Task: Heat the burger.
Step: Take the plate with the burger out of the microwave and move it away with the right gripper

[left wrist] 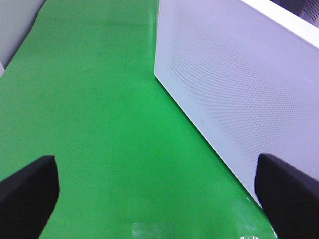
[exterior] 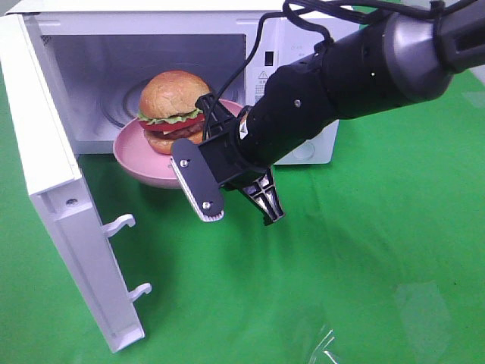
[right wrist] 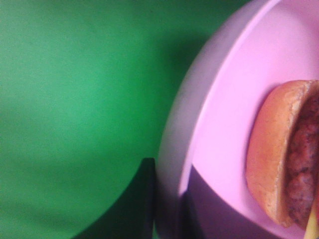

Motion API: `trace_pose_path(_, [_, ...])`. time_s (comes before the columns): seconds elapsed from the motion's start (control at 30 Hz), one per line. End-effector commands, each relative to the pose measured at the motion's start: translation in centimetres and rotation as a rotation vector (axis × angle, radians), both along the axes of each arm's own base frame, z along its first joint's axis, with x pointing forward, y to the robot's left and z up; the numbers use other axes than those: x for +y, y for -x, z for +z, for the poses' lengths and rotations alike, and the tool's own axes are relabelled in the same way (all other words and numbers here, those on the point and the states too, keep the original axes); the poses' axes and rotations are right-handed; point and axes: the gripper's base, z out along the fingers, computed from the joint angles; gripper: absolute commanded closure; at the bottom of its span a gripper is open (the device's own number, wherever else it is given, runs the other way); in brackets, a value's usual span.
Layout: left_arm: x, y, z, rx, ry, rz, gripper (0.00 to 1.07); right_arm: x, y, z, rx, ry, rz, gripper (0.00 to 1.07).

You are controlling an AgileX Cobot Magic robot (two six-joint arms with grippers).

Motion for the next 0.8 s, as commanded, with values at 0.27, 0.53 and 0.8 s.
trace_pose_path(0.27, [0.0,0.2,0.0,-0.022,-0.001,0.000,0.07,-1.8,2.3,3.1,-0.103,-0.067,0.047,1.07])
trace_pose_path(0.53, [0.0,0.2,0.0,-0.022,-0.001,0.000,0.07,-3.6,4.3,3.8,-0.103,-0.059,0.051,1.07])
trace_pose_path(0.8, [0.0,0.2,0.0,-0.022,-0.001,0.000,0.07,-5.6,6.5,4.3,-0.105,-0.048,0.049,1.07])
